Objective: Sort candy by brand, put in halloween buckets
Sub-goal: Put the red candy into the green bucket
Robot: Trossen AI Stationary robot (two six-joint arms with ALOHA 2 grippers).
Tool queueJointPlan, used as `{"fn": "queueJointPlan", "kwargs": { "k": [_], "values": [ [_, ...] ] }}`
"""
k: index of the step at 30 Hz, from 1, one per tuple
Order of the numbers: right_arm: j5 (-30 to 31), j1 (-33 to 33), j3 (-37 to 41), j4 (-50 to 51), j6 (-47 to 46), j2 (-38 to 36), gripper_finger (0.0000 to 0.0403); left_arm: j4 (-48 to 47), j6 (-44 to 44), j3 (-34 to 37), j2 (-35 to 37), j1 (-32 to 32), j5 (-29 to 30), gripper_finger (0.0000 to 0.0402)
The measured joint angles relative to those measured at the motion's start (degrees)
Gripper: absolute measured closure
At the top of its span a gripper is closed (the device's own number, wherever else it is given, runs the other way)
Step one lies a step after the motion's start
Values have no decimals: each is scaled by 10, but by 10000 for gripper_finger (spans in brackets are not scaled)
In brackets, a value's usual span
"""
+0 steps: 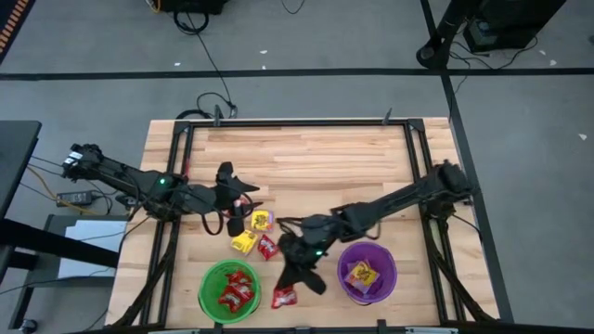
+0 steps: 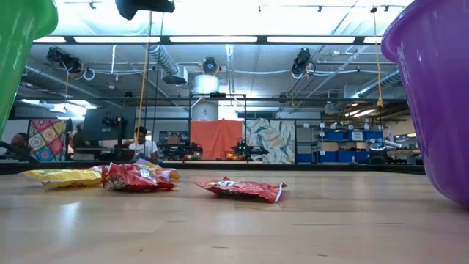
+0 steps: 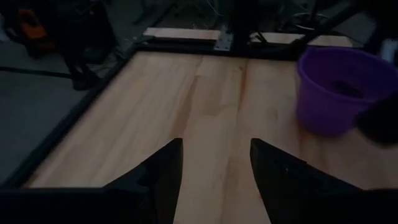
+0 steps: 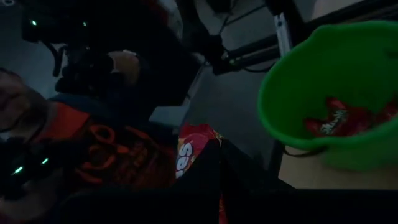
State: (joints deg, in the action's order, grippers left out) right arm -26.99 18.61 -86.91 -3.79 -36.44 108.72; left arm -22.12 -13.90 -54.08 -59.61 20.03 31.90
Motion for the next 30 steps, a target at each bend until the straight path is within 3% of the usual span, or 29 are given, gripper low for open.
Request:
{"fn": "queueJointPlan", "kwargs": {
  "k": [8,14,21,24,30],
  "values": [
    [-22,-27,-115,51,108,107,394,0,-16,0,-3,1,-41,208],
    [42,-33,-144,83,211,132,394,-11,2,0,1,4,-39,208],
    [105,-16,-145,77,277,131,394,-46,17,0,15,2,90,208],
    [127,-8,-145,70,296,131,394,-61,18,0,20,2,117,208],
    [116,-2,-145,28,302,130,394,-97,12,0,38,2,187,208]
  ]
}}
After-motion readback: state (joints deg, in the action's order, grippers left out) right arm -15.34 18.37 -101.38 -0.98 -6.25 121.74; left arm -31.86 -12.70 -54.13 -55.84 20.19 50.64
